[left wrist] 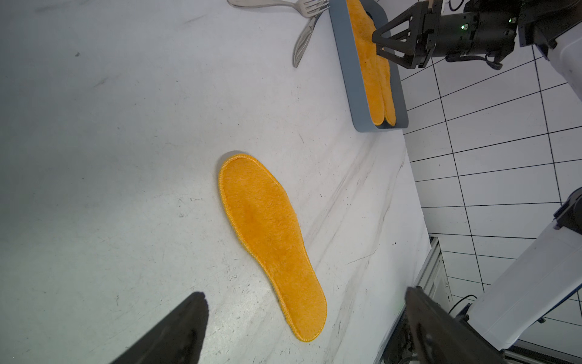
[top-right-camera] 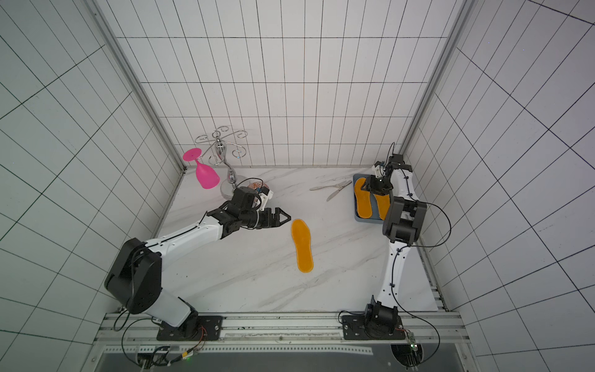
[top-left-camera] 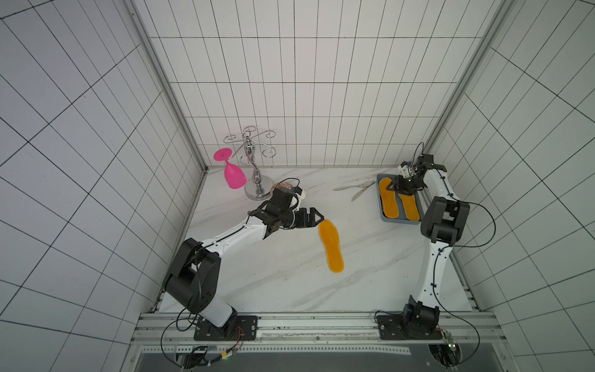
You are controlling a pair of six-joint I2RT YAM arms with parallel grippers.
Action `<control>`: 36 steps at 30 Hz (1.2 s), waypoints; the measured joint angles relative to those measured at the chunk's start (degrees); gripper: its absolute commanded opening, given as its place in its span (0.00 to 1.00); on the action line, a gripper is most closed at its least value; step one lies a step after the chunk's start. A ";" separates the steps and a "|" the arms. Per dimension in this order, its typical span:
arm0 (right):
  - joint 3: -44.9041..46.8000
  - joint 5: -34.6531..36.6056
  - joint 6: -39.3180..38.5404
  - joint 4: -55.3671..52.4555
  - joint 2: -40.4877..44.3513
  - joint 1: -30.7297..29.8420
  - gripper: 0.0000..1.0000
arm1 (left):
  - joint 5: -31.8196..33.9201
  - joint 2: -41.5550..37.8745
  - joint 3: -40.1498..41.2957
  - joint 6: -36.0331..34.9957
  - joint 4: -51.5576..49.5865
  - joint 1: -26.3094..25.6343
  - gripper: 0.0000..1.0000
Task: Put the insoles into the storage box
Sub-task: Place the insole in the storage box, then pick up the insole from the center of the board.
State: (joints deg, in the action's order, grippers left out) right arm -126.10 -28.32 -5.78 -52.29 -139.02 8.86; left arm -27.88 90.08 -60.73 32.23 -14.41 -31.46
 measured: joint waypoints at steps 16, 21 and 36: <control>3.58 2.05 -0.02 -0.83 1.62 -0.02 0.55 | 0.66 0.22 -0.79 -0.76 -0.85 -0.52 0.99; 6.49 2.40 -0.02 -0.96 5.64 -0.02 0.55 | 0.90 0.24 -0.79 -1.05 -1.09 -0.68 0.99; 34.64 3.21 6.36 9.55 33.38 -4.31 0.62 | 2.43 0.22 -1.20 -1.31 -2.78 -0.72 0.99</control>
State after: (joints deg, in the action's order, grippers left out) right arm -91.46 -25.10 0.58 -42.74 -105.65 4.56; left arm -25.45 90.30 -61.93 30.92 -17.19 -32.18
